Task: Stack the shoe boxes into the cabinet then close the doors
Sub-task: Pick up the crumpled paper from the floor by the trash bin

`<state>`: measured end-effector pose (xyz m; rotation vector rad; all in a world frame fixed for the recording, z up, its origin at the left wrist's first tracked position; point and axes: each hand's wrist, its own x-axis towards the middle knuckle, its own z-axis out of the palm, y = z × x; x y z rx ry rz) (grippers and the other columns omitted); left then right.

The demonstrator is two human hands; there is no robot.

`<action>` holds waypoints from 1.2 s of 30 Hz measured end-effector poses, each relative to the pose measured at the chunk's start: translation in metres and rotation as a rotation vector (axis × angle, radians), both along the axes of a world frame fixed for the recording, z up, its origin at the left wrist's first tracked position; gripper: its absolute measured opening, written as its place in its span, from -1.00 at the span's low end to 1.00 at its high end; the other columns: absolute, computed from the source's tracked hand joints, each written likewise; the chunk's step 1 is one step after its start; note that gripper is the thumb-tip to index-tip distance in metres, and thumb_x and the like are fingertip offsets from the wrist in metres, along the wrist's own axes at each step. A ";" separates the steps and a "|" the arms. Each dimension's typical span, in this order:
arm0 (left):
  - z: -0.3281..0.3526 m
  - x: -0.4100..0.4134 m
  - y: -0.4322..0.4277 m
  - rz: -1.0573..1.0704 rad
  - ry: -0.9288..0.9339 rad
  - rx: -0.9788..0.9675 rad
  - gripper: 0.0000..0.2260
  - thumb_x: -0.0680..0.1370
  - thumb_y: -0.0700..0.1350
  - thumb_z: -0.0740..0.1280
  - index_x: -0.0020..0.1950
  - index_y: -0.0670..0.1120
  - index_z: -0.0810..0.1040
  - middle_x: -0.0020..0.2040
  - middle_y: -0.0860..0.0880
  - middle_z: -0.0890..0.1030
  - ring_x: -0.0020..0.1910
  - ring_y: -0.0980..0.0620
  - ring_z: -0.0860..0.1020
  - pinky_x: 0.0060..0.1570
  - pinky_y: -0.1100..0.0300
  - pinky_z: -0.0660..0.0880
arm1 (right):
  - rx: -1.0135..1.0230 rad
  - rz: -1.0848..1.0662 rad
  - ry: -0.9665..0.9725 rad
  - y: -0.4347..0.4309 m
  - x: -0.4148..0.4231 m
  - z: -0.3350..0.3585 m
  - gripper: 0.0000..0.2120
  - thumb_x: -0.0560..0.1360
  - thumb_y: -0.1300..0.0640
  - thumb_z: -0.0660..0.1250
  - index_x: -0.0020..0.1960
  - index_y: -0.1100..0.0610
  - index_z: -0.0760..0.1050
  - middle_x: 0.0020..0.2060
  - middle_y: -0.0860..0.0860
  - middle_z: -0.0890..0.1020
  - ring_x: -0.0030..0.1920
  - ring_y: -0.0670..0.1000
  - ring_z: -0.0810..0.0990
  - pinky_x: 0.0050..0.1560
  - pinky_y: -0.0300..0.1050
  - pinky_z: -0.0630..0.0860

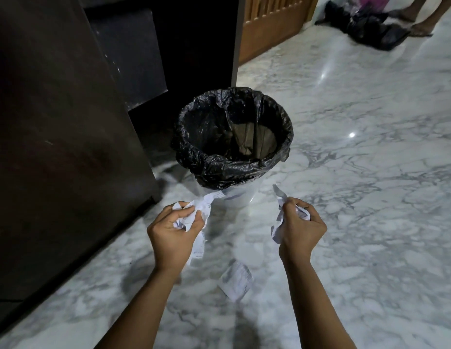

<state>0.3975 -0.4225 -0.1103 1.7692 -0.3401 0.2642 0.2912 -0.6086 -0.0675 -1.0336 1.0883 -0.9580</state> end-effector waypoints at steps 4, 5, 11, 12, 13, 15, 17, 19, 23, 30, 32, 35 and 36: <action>0.021 -0.009 0.012 -0.009 0.033 -0.003 -0.82 0.32 -0.34 0.60 -0.13 -0.20 0.71 -0.08 0.01 0.67 -0.09 0.06 0.66 -0.20 0.37 0.52 | -0.145 0.270 0.153 0.017 -0.021 0.005 -0.86 0.40 0.31 0.40 -0.30 0.12 0.62 -0.45 -0.10 0.59 -0.43 -0.08 0.51 -0.27 -0.17 0.43; 0.020 -0.014 0.016 -0.005 0.037 0.015 -0.82 0.31 -0.34 0.60 -0.14 -0.21 0.71 -0.08 0.00 0.67 -0.09 0.12 0.65 -0.18 0.42 0.51 | -0.182 0.335 0.199 0.029 -0.031 -0.001 -0.84 0.39 0.31 0.42 -0.30 0.10 0.63 -0.44 -0.11 0.61 -0.42 -0.10 0.54 -0.27 -0.19 0.45; -0.028 -0.052 0.044 0.012 0.087 0.120 -0.82 0.28 -0.38 0.60 -0.17 -0.26 0.71 -0.11 -0.03 0.69 -0.11 0.12 0.65 -0.09 0.50 0.46 | -0.430 0.528 0.341 0.092 -0.069 -0.072 -0.88 0.42 0.21 0.50 -0.12 0.00 0.69 -0.17 -0.17 0.72 -0.12 -0.19 0.69 -0.04 -0.09 0.62; -0.038 -0.055 0.049 0.005 0.096 0.145 -0.82 0.28 -0.37 0.61 -0.17 -0.26 0.71 -0.11 -0.04 0.69 -0.11 0.11 0.65 -0.05 0.46 0.48 | -0.516 0.559 0.348 0.095 -0.071 -0.083 -0.92 0.43 0.15 0.48 -0.10 0.00 0.67 -0.18 -0.17 0.70 -0.11 -0.16 0.67 -0.03 -0.03 0.60; -0.047 -0.058 0.054 0.001 0.103 0.173 -0.81 0.28 -0.36 0.61 -0.17 -0.26 0.71 -0.11 -0.04 0.69 -0.11 0.08 0.65 -0.02 0.41 0.51 | -0.615 0.589 0.387 0.096 -0.072 -0.094 -0.94 0.43 0.09 0.45 -0.10 -0.01 0.64 -0.19 -0.16 0.68 -0.09 -0.12 0.65 0.00 0.01 0.55; -0.057 -0.059 0.059 0.002 0.113 0.221 -0.81 0.28 -0.33 0.62 -0.17 -0.25 0.72 -0.11 -0.04 0.69 -0.10 0.11 0.65 0.00 0.29 0.56 | -0.797 0.618 0.491 0.095 -0.070 -0.114 -0.91 0.43 0.01 0.40 -0.09 -0.01 0.61 -0.19 -0.15 0.64 0.05 -0.03 0.61 0.22 0.11 0.41; -0.061 -0.054 0.059 0.009 0.114 0.236 -0.81 0.28 -0.32 0.62 -0.17 -0.25 0.71 -0.12 -0.03 0.69 -0.09 0.15 0.63 -0.01 0.29 0.56 | -0.833 0.690 0.528 0.094 -0.067 -0.130 -0.90 0.46 0.00 0.38 -0.08 0.00 0.59 -0.14 -0.15 0.65 0.29 0.01 0.55 0.47 0.20 0.17; -0.062 -0.049 0.055 0.015 0.118 0.233 -0.81 0.27 -0.33 0.62 -0.17 -0.26 0.71 -0.12 -0.05 0.69 -0.08 0.15 0.62 0.00 0.38 0.52 | -0.849 0.754 0.540 0.094 -0.064 -0.143 -0.88 0.49 0.00 0.36 -0.04 0.02 0.60 -0.11 -0.11 0.66 0.36 0.02 0.50 0.51 0.28 0.10; -0.063 -0.043 0.051 0.026 0.136 0.228 -0.81 0.28 -0.31 0.63 -0.16 -0.25 0.72 -0.11 -0.08 0.70 -0.10 0.00 0.67 -0.01 0.32 0.54 | -0.991 0.703 0.512 0.095 -0.060 -0.154 -0.86 0.44 0.10 0.48 -0.02 0.10 0.62 -0.08 0.02 0.66 0.12 0.06 0.60 0.23 0.13 0.48; -0.063 -0.046 0.050 0.021 0.113 0.237 -0.81 0.28 -0.32 0.63 -0.17 -0.25 0.71 -0.12 -0.04 0.68 -0.10 0.06 0.64 -0.04 0.30 0.55 | -0.851 0.664 0.482 0.092 -0.054 -0.150 -0.80 0.40 0.12 0.49 0.00 0.01 0.58 -0.14 -0.02 0.61 -0.08 0.04 0.58 -0.09 -0.07 0.55; -0.058 -0.049 0.049 0.024 0.104 0.217 -0.81 0.27 -0.33 0.62 -0.18 -0.25 0.71 -0.12 -0.03 0.68 -0.09 0.07 0.64 -0.05 0.37 0.52 | -0.742 0.609 0.447 0.086 -0.051 -0.137 -0.82 0.38 0.17 0.52 -0.03 0.07 0.64 -0.13 -0.04 0.62 -0.08 -0.01 0.63 -0.07 -0.10 0.57; -0.038 -0.050 0.041 0.025 0.110 0.148 -0.82 0.28 -0.36 0.61 -0.18 -0.25 0.70 -0.12 -0.01 0.67 -0.08 0.07 0.63 -0.11 0.50 0.45 | -0.630 0.470 0.372 0.069 -0.042 -0.104 -0.82 0.39 0.26 0.53 -0.05 0.08 0.65 -0.13 -0.08 0.63 -0.10 -0.13 0.63 -0.07 -0.22 0.53; -0.027 -0.049 0.037 0.021 0.112 0.116 -0.82 0.29 -0.37 0.61 -0.17 -0.24 0.70 -0.11 0.00 0.67 -0.08 0.09 0.64 -0.14 0.49 0.46 | -0.602 0.414 0.342 0.061 -0.038 -0.087 -0.82 0.39 0.27 0.53 -0.05 0.07 0.65 -0.13 -0.09 0.63 -0.09 -0.15 0.63 -0.06 -0.28 0.50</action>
